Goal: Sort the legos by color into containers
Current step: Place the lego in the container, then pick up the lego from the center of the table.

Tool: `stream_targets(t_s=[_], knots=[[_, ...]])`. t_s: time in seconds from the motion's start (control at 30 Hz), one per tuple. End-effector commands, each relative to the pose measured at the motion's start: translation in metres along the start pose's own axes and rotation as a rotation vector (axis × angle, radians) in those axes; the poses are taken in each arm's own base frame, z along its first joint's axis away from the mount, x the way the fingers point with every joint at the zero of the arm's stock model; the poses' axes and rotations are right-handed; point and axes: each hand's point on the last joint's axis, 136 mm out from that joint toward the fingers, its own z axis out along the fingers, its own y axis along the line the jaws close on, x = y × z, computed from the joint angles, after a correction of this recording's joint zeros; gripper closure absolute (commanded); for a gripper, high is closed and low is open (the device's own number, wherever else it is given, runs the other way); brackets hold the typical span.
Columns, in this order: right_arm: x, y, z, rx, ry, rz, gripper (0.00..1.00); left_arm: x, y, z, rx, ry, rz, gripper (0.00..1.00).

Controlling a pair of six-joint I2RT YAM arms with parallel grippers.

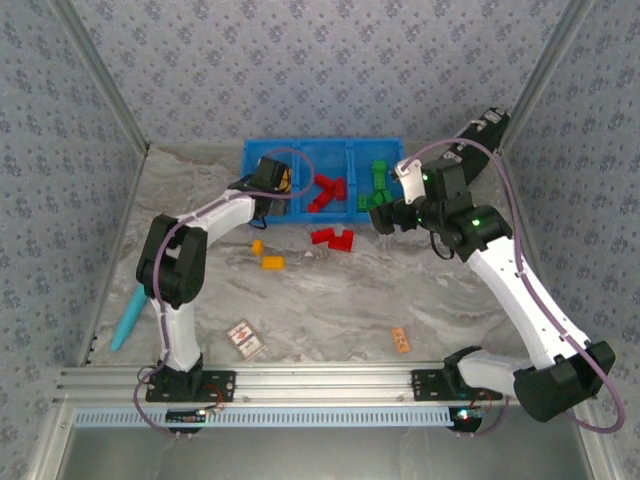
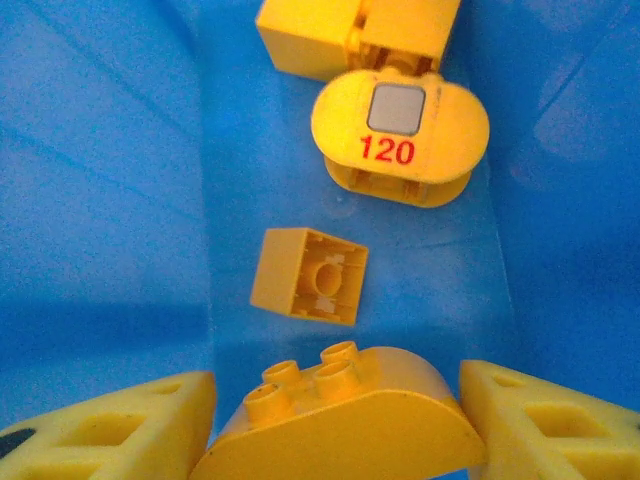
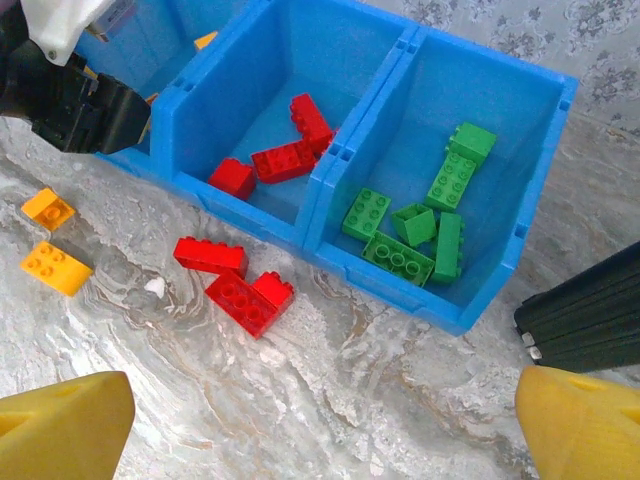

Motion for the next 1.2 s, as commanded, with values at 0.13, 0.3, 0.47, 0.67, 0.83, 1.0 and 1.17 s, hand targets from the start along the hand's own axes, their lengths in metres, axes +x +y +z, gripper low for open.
stream_targets(t_s=[0.13,0.3,0.47,0.67,0.83,1.0,1.17], knots=[[0.003,0.002,0.0,-0.007,0.025,-0.014,0.0,-0.025,-0.007,-0.011,0.039,-0.068,-0.015,0.33],[0.007,0.004,0.002,-0.012,0.043,-0.007,0.0,-0.034,-0.006,-0.03,0.059,-0.112,-0.005,0.3],[0.008,0.006,-0.003,-0.013,0.047,-0.009,0.0,-0.034,-0.007,-0.039,0.082,-0.122,0.008,0.27],[0.013,0.008,-0.011,-0.011,0.042,0.002,0.0,-0.031,-0.014,-0.066,0.133,-0.175,0.015,0.27],[0.016,0.01,-0.012,-0.014,0.045,0.018,0.0,-0.007,-0.027,-0.089,0.157,-0.178,0.08,0.27],[0.016,0.014,-0.015,-0.021,0.037,0.017,0.0,0.031,-0.039,-0.113,0.219,-0.174,0.284,0.27],[0.015,0.018,-0.016,-0.029,0.029,0.017,0.0,0.066,-0.04,-0.138,0.314,-0.178,0.504,0.25]])
